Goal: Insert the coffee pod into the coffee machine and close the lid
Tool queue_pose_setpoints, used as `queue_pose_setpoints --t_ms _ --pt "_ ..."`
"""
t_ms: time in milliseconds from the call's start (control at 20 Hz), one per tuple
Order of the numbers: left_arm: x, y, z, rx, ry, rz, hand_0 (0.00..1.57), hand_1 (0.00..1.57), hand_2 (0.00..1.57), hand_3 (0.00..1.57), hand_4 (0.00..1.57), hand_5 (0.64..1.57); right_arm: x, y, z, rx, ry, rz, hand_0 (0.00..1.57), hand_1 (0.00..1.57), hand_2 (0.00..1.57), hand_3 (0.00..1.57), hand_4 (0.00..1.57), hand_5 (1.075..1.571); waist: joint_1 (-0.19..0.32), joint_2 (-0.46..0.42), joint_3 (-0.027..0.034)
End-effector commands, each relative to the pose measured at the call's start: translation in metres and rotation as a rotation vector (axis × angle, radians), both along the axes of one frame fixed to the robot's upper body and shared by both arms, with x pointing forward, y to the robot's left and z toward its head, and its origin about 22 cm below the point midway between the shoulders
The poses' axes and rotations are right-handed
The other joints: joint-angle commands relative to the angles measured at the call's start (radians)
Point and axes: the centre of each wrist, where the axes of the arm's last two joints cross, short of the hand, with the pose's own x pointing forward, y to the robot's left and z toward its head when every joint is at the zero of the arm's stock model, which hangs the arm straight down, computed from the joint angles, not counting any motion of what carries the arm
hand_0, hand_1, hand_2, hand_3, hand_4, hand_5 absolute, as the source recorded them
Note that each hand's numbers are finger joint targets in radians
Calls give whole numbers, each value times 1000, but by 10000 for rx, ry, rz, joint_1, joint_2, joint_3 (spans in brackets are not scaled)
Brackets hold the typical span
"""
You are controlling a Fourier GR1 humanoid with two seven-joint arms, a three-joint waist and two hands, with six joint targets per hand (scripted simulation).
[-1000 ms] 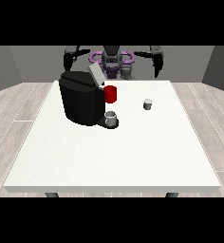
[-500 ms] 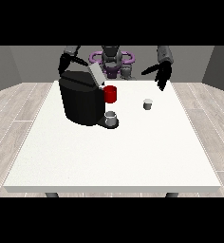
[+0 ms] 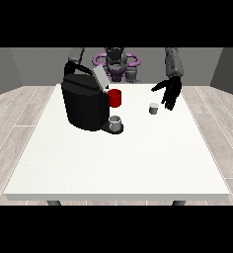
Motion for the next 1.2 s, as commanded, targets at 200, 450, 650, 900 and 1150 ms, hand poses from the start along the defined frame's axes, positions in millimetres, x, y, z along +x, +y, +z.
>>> queue_pose_setpoints --t_ms 200,450,650,900,1150 --pt "14 -17 -32 1068 -339 79 261 261 589 247 0 1571 1 13 -10 116 665 8 0 0 0 0 0 1571 80 207 -2" --pt "22 -60 -39 2163 -630 -418 839 839 918 756 298 1571 18 -2 -15 157 1409 -282 0 0 0 0 0 1571 472 -278 4" --pt "42 -43 -10 3158 -1701 -465 1038 1038 1105 908 462 1571 30 15 0 158 190 69 0 0 0 0 0 1571 191 860 1" --pt "34 -41 -37 4360 -404 -803 826 826 998 857 340 1571 20 18 -22 -92 981 131 0 0 0 0 0 1571 115 417 1" --pt "32 -34 -48 4994 436 -1070 748 748 941 809 373 1571 23 9 -29 104 1037 357 0 0 0 0 0 1571 126 352 1"
